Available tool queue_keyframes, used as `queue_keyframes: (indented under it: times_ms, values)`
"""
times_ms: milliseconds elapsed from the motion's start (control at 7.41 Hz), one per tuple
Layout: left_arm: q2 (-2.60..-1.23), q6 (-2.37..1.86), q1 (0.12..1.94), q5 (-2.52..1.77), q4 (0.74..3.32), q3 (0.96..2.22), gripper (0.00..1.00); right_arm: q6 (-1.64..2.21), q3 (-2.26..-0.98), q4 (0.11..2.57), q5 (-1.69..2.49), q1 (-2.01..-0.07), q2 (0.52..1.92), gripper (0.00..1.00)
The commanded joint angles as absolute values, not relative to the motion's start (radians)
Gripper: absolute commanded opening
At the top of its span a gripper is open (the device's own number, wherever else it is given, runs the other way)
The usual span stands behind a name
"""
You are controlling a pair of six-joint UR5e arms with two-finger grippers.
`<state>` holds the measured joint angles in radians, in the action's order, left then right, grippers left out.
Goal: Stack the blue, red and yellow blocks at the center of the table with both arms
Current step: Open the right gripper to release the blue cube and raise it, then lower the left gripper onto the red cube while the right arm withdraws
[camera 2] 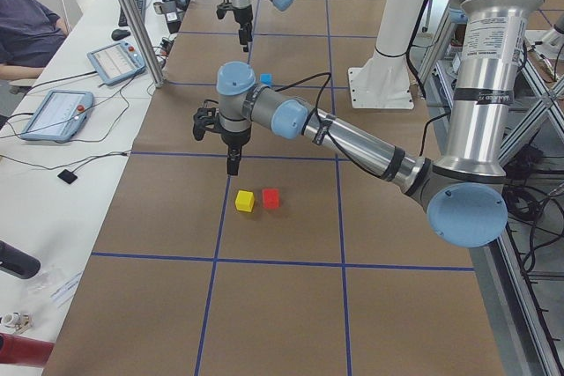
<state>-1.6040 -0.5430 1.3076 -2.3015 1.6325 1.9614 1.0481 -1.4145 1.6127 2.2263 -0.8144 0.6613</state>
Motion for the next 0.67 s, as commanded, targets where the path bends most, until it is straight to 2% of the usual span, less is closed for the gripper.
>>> queue_keyframes:
  times_ms: [0,270,540]
  values:
    - [-1.406,-0.870,1.147,-2.158,2.020,2.010,1.00,0.917,-1.546,1.644,2.249,-0.897,0.802,0.99]
    - [-1.376,-1.009,0.931,-1.943,2.094,1.991,1.00,0.813,-1.609,1.644,2.250,-0.946,0.902,0.99]
    - [-1.350,-1.052,0.874,-1.881,2.286,1.869,1.00,0.796,-1.614,1.643,2.237,-0.948,0.925,0.99]
